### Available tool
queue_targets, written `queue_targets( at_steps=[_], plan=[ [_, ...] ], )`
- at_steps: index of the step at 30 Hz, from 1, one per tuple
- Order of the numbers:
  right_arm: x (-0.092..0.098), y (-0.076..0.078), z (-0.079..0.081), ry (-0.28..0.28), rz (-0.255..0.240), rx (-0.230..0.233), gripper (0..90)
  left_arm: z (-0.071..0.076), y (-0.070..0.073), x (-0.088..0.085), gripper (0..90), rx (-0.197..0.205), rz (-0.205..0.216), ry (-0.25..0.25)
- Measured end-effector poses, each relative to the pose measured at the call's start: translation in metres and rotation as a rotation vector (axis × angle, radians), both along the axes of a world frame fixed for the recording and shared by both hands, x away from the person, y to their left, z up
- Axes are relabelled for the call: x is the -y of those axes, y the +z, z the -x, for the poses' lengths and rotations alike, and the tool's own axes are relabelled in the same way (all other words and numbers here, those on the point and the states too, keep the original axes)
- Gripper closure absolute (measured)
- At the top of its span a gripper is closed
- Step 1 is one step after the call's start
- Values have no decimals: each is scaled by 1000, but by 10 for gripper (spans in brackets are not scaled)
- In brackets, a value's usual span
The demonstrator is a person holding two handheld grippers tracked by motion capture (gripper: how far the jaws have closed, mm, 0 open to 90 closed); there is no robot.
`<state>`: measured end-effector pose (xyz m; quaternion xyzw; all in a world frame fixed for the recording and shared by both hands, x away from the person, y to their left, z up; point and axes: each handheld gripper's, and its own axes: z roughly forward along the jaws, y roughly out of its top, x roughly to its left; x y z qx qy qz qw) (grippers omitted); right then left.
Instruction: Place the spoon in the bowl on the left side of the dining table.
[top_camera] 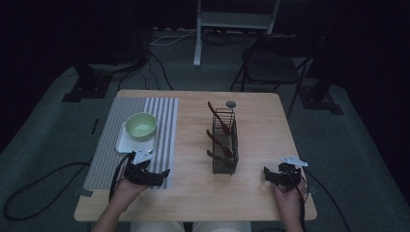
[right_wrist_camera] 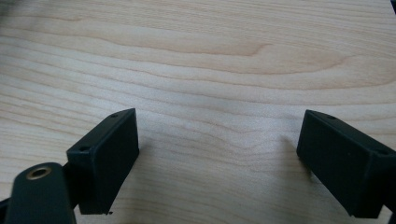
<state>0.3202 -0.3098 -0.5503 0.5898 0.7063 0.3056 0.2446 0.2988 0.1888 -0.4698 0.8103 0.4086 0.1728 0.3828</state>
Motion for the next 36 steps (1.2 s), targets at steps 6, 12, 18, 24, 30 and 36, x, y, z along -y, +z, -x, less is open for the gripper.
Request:
queue_targets(
  at_steps=[6, 12, 18, 24, 30, 36],
  plan=[
    [0, 0, 0, 0, 1, 0, 121, -6, 4, 6, 38, -2, -5, -9],
    [0, 0, 0, 1, 1, 0, 121, -11, 15, 15, 38, 24, -6, -18],
    [0, 0, 0, 1, 0, 1, 121, -16, 20, 23, 46, 31, -5, -32],
    [0, 0, 0, 1, 0, 1, 121, -21, 25, 30, 46, 36, -5, -41],
    [0, 0, 0, 1, 0, 1, 122, -25, 32, 39, 46, 53, -8, -60],
    [0, 0, 0, 1, 0, 1, 122, -30, 41, 49, 46, 70, 8, -82]
  ],
)
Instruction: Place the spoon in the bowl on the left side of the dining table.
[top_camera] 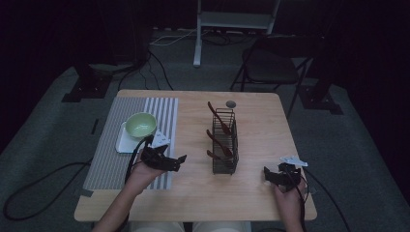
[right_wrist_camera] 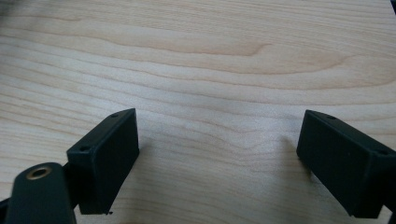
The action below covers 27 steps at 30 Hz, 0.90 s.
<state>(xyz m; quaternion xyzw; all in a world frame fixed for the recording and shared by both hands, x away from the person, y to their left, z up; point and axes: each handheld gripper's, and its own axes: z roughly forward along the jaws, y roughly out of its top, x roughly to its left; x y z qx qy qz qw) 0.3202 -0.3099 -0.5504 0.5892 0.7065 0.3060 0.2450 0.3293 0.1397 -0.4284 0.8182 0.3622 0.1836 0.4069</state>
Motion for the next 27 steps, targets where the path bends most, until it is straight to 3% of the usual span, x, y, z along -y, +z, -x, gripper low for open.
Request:
queue_targets(
  at_steps=[10, 14, 18, 19, 27],
  plan=[
    [0, 0, 0, 0, 0, 0, 122, -9, 10, 14, 47, 12, 5, -28],
    [0, 0, 0, 0, 0, 0, 122, -13, 11, 16, 75, 6, 42, -17],
    [0, 0, 0, 0, 0, 0, 122, -16, 13, 19, 77, 5, 45, -23],
    [0, 0, 0, 1, 0, 1, 122, -16, 14, 20, 119, 13, 47, -23],
    [0, 0, 0, 1, 1, 0, 122, -21, 27, 33, 145, 36, 52, -51]
  ],
)
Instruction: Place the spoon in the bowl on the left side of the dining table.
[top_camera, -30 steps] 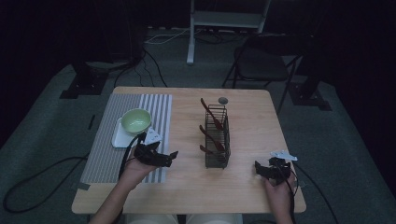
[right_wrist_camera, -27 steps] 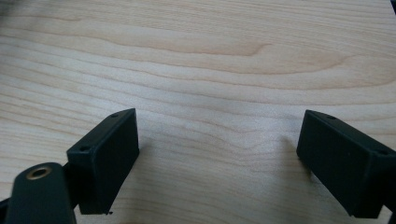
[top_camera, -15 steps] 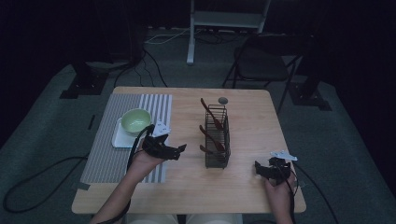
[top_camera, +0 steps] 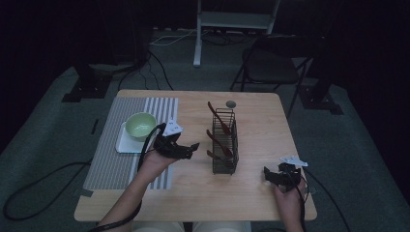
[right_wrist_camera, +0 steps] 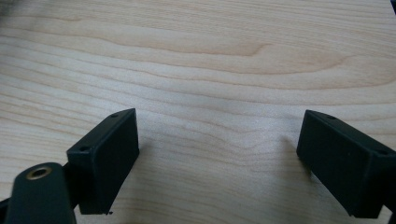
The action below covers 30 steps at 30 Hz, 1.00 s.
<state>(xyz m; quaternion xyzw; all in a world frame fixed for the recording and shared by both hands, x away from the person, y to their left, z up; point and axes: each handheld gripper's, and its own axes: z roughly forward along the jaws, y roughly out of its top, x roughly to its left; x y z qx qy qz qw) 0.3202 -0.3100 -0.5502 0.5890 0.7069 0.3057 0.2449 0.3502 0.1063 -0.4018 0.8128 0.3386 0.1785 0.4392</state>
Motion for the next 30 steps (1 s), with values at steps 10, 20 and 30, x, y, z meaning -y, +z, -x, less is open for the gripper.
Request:
queue_targets(
  at_steps=[10, 20, 30],
  plan=[
    [0, 0, 0, -1, 0, 1, 122, -6, 6, 15, 306, 4, 41, -24],
    [0, 0, 0, 0, 0, 2, 122, -14, 5, 32, 359, -9, 13, -29],
    [0, 0, 0, 1, -1, 2, 124, -23, 1, 49, 471, -43, -15, -63]
  ],
)
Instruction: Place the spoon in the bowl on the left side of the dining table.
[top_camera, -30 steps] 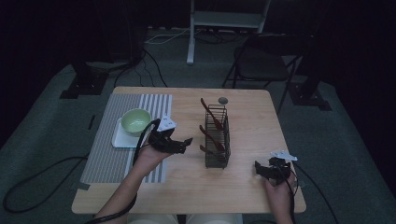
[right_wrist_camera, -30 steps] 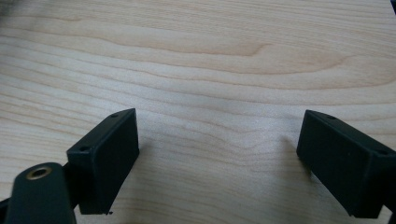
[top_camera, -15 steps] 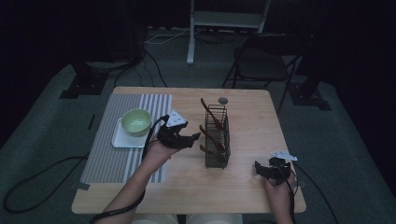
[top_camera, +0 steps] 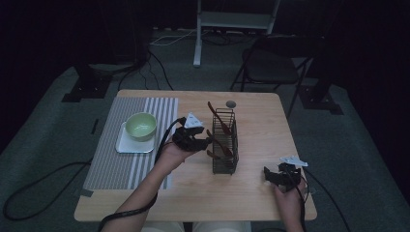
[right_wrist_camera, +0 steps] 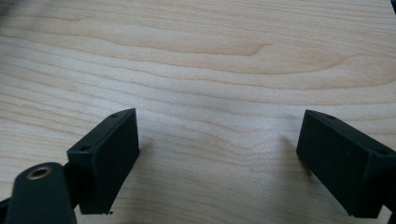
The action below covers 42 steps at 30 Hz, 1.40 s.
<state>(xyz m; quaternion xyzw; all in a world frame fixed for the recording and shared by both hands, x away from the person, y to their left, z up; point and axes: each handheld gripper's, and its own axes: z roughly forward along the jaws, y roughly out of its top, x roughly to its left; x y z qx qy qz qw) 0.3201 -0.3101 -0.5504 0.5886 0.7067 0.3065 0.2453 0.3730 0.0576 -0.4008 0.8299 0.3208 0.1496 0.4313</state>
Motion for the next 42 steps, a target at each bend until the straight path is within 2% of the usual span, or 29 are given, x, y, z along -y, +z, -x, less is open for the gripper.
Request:
queue_targets(
  at_steps=[1, 3, 6, 10, 12, 13, 15, 18, 20, 24, 25, 31, 35, 42],
  plan=[
    [0, 0, 0, 0, 0, 0, 124, 0, 0, 0, 505, 0, 0, 0],
    [0, 0, 0, 1, 0, 1, 124, -1, -1, 2, 515, 5, -19, 6],
    [0, 0, 0, 1, 0, 1, 124, -3, -2, 1, 599, 0, -4, -4],
    [0, 0, 0, 2, 0, 1, 124, -4, -2, 2, 653, 0, 2, -7],
    [0, 0, 0, 1, 0, 1, 124, -4, -2, 3, 654, 0, -5, -6],
    [0, 0, 0, 1, 0, 1, 124, -5, -3, 4, 654, 8, -22, -8],
    [0, 0, 0, 1, 0, 1, 124, -5, -5, 5, 721, 19, -36, -16],
    [0, 0, 0, 2, 0, 1, 124, -4, -6, 6, 755, 24, -37, -26],
    [0, 0, 0, 2, 0, 1, 124, -4, -6, 6, 783, 31, -37, -32],
    [0, 0, 0, 2, 0, 1, 124, -3, -3, 7, 830, 13, -4, -49],
    [0, 0, 0, 2, 0, 1, 124, -1, 0, 8, 836, 8, 9, -64],
    [0, 0, 0, 1, -1, 0, 124, 1, 1, 11, 844, 13, 16, -88],
    [0, 0, 0, 1, -1, 0, 124, 1, 2, 10, 845, 8, 25, -84],
    [0, 0, 0, 2, 0, 1, 124, 3, 9, 3, 846, 24, 46, -60]
  ],
)
